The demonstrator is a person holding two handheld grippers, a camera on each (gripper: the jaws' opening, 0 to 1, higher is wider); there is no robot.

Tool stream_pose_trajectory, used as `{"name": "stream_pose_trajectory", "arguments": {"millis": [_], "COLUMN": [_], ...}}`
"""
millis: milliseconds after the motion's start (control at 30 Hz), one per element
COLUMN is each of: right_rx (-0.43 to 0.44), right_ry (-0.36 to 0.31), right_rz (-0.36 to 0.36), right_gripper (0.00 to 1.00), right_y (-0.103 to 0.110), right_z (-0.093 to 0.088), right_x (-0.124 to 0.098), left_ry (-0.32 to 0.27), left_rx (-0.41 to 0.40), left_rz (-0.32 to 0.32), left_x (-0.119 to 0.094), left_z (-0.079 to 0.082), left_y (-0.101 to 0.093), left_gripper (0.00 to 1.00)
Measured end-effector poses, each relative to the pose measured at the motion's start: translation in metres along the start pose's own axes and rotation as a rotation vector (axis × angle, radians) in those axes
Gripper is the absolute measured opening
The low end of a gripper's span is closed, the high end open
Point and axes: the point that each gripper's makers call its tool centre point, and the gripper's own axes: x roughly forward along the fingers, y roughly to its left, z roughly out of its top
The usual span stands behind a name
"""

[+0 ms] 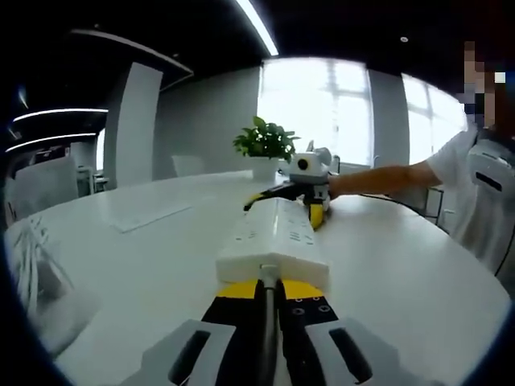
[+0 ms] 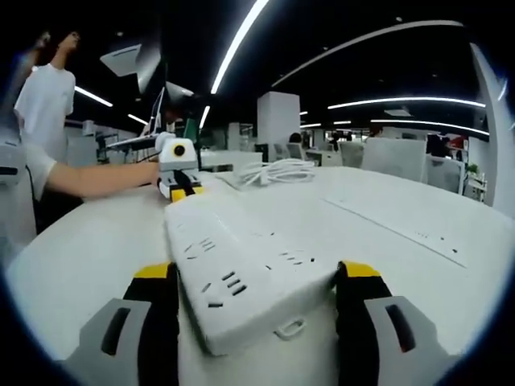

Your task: Straighten the power strip on the desk, plug the charger into it

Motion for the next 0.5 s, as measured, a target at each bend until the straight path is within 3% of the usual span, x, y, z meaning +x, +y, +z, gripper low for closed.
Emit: {"name": "stream_pose_trajectory", "arguments": {"millis": [333,500], "right_rx": [-0.001,0.001], "right_ry": [-0.014,-0.014], "right_rz": [0.006,-0.001], "right_gripper": [0.83,0.82], "right_y": [-0.003,-0.004], "right_z": [0.003,0.003], "right_x": [0.006,0.007], "left_ry": [-0.004,-0.004], "left_rx": [-0.01,0.01], "left_rz": [0.006,0.024], "left_x": [-0.001,-0.003], "left_z": [0.001,0.001], "left_y": [0.003,0.016], "left_gripper": [0.1,0.11]}}
